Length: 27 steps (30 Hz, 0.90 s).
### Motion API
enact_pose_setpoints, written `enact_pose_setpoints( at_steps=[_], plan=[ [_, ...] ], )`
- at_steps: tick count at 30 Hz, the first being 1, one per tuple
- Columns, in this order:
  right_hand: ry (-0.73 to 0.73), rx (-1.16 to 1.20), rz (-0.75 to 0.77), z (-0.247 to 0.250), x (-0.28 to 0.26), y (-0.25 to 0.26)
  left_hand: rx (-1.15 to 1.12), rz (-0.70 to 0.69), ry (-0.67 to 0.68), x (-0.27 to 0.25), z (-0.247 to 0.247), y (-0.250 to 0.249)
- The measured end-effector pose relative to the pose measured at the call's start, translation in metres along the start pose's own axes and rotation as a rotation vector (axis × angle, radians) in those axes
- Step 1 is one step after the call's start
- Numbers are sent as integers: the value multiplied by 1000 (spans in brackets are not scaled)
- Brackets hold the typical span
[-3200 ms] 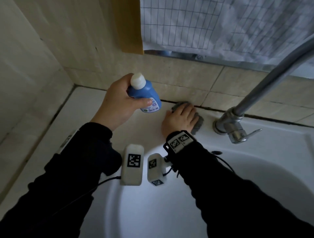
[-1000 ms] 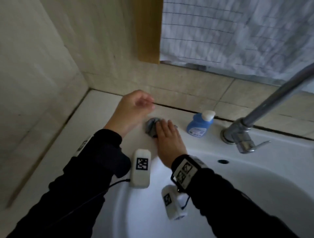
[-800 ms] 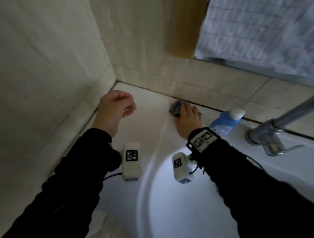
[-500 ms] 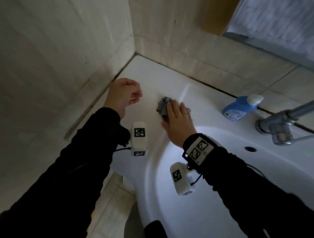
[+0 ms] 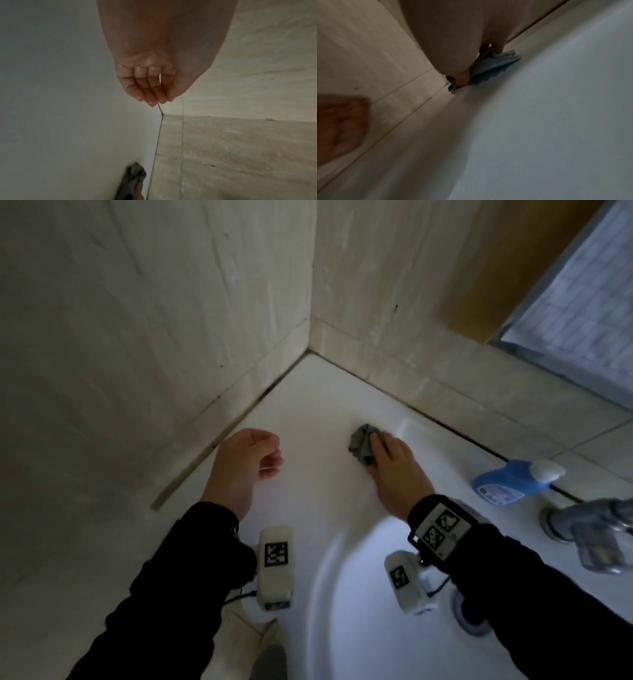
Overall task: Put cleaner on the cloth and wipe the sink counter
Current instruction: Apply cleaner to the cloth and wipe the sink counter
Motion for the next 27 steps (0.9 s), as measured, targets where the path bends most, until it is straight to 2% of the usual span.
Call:
enact_pose_setpoints(
  at_steps=[4,8,11,15,19,22,24,27],
  plan=[
    [6,-121,-149,19,44,-29,-13,-17,-57,-1,23,-1],
    [-25,-112,-235,35,69,-22,-20,-5,-80,4,34,-4],
    [-18,-93,-169,28,74,10,-28,-3,-81,7,33,-5],
    [-8,20,-43,5,52,69,-50,3,-79,10,30,-3],
    [-98,-44,226,-17,12,130,-76,12,-76,9,30,3],
    [12,-22,273,-32,5,132,-66,8,-67,7,34,4],
    [14,-18,286,-24,19,124,-63,4,-75,7,40,4],
    [-58,-29,190,2,61,98,-67,-3,-76,7,46,2]
  ],
)
Point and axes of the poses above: each hand's wrist, its own x-axis towards the middle knuckle, its own z-axis out of the back of the hand, y = z × x, the point moved 10 cm from there along x, towards the middle knuckle, and after that the axes turned 7 degrees about y, right-handed, at the moved point
